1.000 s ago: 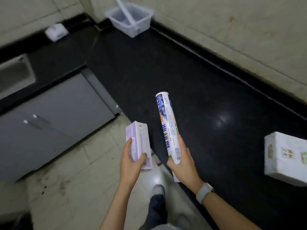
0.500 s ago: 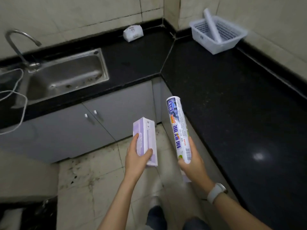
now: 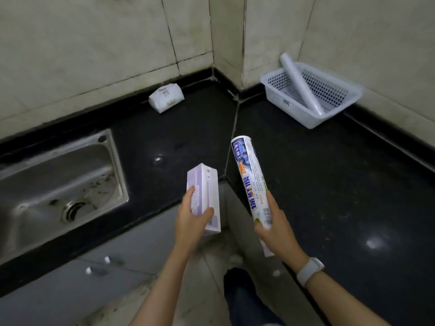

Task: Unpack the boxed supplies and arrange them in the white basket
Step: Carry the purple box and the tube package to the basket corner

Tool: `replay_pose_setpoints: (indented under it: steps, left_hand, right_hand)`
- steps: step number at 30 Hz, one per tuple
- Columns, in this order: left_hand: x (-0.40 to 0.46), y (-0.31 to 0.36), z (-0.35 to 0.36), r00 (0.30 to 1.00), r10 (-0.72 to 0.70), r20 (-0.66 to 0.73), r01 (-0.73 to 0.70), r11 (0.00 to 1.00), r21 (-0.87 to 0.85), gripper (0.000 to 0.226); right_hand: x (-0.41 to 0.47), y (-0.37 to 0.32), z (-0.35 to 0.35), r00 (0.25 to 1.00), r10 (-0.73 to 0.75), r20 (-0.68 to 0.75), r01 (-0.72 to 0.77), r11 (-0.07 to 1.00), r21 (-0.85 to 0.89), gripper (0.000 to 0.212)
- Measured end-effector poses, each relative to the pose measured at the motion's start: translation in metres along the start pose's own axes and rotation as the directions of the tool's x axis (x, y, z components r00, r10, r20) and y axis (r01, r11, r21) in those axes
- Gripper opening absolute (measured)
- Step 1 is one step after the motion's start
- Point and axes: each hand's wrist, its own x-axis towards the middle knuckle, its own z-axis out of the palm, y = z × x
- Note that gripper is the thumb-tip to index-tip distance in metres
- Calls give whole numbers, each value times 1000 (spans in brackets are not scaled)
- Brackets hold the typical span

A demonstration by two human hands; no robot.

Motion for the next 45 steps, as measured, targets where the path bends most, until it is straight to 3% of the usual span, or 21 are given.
replay_pose_setpoints:
  steps: [5,13,20,25,28,30,31,33,35,38,41,45]
  left_hand:
    - [113,38,18,998,-44,42,41,997,62,66]
    - [234,65,20,987,-105,119,96,992,78,68]
    - [315,68,15,967,-93,239,93,996,13,67]
    - [355,73,21,923,-172,343,221,969,-107,77]
    - [360,76,29,894,-137,426,183,981,-69,83]
    - [359,80,35,886,-20,464,10,1000,24,80]
    - [358,83,38,877,38,480,-91,992,89,77]
    - [354,90,47,852,151,501,-289,934,209,69]
    - [346,96,58,826,221,518,-403,874,270,61]
    - [335,104,76,801,232,552,-456,834,310,59]
    - [323,109,86,723,238,649,-483,846,228,69]
    - [318,112,83,624,119,772,-225,974,33,71]
  right_hand:
    - [131,-31,-7,996,93,14,-88,971,-222,87]
    - [291,-74,-5,994,51,91,7,840,-543,82]
    - [385,-99,5,993,98,66,-30,752,-658,83]
    - [389,-100,3,963,222,151,-90,797,-597,88]
    - [370,-105,-2,995,101,14,-81,866,-494,72]
    - [358,-115,-9,991,33,-131,-67,963,-262,53]
    - [352,-123,-14,984,79,-158,-91,993,-72,45]
    - [339,-139,-24,974,216,-74,-180,925,333,38]
    - [323,-146,-35,967,254,8,-224,837,500,36]
    - [300,-141,-49,973,227,47,-216,815,537,37]
    - [282,-131,-55,974,222,47,-219,865,452,42]
    - [268,-117,-62,989,149,19,-150,974,172,32]
